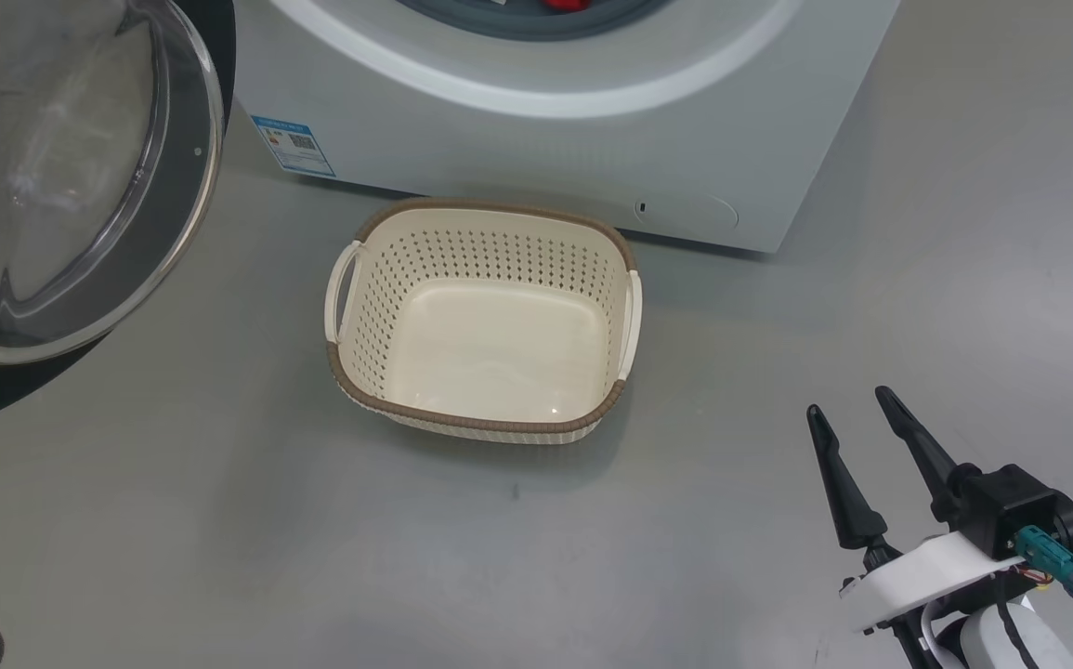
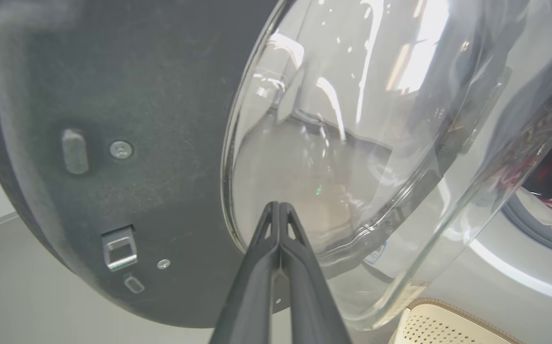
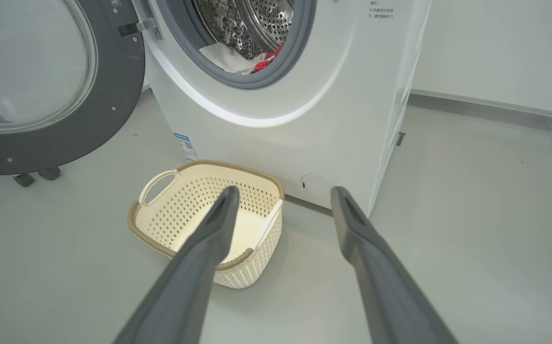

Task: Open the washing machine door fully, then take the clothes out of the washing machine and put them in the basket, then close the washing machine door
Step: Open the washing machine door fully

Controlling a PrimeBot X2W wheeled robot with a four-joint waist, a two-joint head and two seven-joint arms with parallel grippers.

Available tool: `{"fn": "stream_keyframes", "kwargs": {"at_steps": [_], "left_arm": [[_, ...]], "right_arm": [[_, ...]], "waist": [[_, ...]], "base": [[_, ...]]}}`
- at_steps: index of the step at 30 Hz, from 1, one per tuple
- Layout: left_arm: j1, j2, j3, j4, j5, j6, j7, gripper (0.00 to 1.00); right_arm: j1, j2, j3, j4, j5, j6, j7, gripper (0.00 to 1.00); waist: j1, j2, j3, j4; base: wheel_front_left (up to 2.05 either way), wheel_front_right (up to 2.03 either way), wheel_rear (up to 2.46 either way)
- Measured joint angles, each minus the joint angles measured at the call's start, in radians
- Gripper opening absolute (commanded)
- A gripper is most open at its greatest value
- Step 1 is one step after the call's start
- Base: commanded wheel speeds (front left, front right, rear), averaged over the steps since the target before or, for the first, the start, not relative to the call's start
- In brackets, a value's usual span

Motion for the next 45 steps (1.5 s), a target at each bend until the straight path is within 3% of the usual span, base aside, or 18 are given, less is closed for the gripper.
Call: {"fn": "stream_keyframes", "kwargs": {"at_steps": [17, 23, 30, 45], "left_arm": [[0.146, -0.056, -0.124, -0.083, 0.074, -0.044, -0.01, 0.0], [0.201, -0.101, -0.14, -0.137, 0.074, -0.049, -0.01, 0.0], [0.259, -0.145, -0.198, -0.209, 0.076, -0.06, -0.018, 0.0], [0.354, -0.184, -0.262, -0.315, 0.119, -0.064, -0.019, 0.0]], "right_arm": [[0.009, 0.059, -0.014, 0.043, 0.052, 0.0, -0.025, 1.0], [0.035, 0.062, -0.031, 0.043, 0.06, 0.0, -0.026, 1.0], [0.047, 0.061, -0.042, 0.034, 0.06, -0.001, -0.034, 1.0], [0.07, 0.063, -0.054, 0.012, 0.061, -0.01, -0.034, 1.0]], "waist": [[0.0, 0.0, -0.181, -0.051], [0.0, 0.0, -0.225, -0.09], [0.0, 0.0, -0.259, -0.127], [-0.0001, 0.0, -0.28, -0.159]], "base": [[0.0, 0.0, 0.0], [0.0, 0.0, 0.0], [0.0, 0.0, 0.0], [0.0, 0.0, 0.0]]}}
